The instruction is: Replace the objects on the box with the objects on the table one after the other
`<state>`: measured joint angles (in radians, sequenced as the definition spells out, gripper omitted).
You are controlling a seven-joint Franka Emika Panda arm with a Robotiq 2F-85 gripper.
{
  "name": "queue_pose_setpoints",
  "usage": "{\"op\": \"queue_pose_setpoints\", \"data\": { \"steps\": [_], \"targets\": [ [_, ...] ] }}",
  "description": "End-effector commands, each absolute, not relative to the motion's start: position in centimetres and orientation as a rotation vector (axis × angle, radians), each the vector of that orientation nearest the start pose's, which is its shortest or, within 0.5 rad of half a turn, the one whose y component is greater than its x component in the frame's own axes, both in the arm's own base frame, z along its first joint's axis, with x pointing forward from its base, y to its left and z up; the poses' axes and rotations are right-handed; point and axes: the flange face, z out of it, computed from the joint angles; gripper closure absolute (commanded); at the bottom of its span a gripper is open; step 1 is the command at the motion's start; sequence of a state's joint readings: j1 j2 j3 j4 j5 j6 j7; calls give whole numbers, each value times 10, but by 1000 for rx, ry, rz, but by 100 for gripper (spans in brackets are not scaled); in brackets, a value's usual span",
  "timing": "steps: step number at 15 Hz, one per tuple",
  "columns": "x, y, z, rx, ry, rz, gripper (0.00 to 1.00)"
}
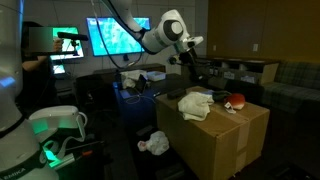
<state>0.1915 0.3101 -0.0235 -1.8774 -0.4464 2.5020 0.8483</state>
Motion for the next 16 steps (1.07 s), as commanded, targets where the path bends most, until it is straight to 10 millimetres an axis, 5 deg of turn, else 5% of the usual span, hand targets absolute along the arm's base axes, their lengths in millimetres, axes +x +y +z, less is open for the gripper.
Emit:
{"op": "queue_pose_setpoints", "data": {
  "steps": [1,8,9,16],
  "targets": [
    [649,119,391,-3122,575,-765,0],
    [654,122,401,-3079,585,-884,0],
    [694,88,364,-3116,627,-889,0],
    [742,58,302,-3139,711,-877,0]
  ]
}}
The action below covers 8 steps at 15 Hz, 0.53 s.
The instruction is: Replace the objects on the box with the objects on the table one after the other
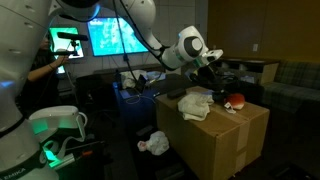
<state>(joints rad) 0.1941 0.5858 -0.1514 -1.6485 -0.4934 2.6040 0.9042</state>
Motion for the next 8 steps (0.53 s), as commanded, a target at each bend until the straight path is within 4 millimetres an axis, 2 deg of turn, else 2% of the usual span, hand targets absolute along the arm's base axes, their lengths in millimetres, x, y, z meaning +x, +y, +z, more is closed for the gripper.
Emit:
{"op": "queue_pose_setpoints", "data": {
  "steps": [1,8],
  "targets": [
    [748,56,295,-3136,713,-877,0],
    [775,30,278,-3138,744,-926,0]
  ]
}}
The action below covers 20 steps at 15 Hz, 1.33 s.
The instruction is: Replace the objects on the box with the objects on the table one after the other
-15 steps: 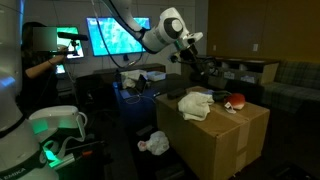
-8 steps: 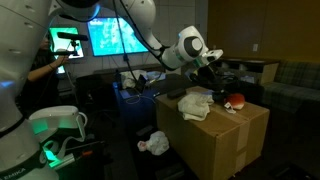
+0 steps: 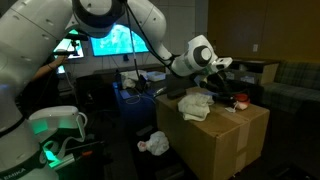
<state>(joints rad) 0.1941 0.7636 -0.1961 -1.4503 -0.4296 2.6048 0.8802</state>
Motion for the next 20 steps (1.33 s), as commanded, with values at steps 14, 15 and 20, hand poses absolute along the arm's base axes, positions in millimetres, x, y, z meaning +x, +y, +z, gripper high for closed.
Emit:
{"op": "queue_pose_setpoints", "data": {
  "steps": [14,15,20],
  "targets": [
    [798,4,260,-3158,741,-951,54],
    [799,4,261,-3159,736,-955,62],
    [798,7,260,-3166,722,-944,98]
  ]
}}
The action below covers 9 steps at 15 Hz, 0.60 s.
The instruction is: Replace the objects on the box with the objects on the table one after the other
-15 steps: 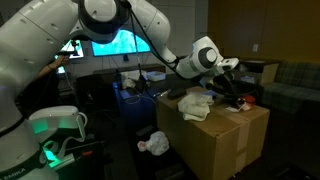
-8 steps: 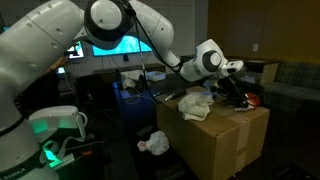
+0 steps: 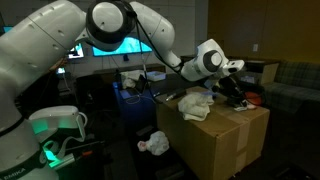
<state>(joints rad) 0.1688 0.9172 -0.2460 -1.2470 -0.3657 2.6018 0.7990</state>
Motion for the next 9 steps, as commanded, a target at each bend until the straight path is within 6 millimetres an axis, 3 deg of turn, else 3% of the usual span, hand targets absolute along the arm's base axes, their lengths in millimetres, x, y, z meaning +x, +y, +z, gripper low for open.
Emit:
{"op": "queue_pose_setpoints", "data": {
  "steps": [1,5,9],
  "targets": [
    [797,7,260,-3171,716,-931,98],
    [791,11,266,-3190,700,-925,98],
    [781,17,288,-3179,689,-1007,96]
  ]
}}
